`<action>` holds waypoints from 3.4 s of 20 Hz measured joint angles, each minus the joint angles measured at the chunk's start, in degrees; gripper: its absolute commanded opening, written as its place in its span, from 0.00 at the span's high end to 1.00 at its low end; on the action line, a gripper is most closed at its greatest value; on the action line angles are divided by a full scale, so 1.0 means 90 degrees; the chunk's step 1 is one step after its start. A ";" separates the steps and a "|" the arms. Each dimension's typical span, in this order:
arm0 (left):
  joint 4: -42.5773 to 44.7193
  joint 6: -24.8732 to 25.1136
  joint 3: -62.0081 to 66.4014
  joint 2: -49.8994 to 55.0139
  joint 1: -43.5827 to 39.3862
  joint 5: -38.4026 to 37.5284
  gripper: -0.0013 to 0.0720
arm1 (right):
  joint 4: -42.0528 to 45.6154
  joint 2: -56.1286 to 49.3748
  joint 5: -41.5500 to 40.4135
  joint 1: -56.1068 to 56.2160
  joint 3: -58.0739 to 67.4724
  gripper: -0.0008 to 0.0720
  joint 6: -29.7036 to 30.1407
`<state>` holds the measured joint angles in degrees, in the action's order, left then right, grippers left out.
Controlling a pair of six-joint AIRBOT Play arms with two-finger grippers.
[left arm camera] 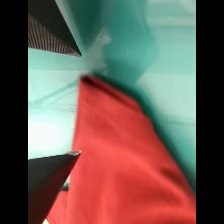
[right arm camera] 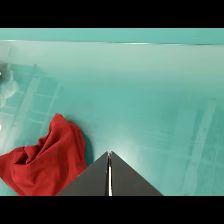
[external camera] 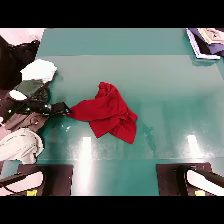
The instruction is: Fold the shirts.
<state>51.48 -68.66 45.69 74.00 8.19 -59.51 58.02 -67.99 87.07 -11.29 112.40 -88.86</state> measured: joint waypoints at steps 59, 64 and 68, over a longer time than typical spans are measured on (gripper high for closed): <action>-0.1615 -0.0464 0.8126 -0.2657 -0.0063 -0.0605 0.95 | -0.0296 0.2514 -0.2137 -0.1620 -0.0272 0.97 0.0765; -0.0515 -0.0882 0.6977 -0.2591 -0.0063 -0.0517 0.95 | -0.0508 0.1285 -0.1285 -0.1814 0.0563 0.97 0.0277; -0.0114 -0.1069 0.5467 -0.1994 -0.0175 -0.0746 0.95 | -0.0284 0.0289 -0.1001 -0.0959 -0.0182 0.97 0.0104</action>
<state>50.46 -78.28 94.89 56.05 6.61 -66.22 55.46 -65.39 78.06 -19.92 110.76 -87.92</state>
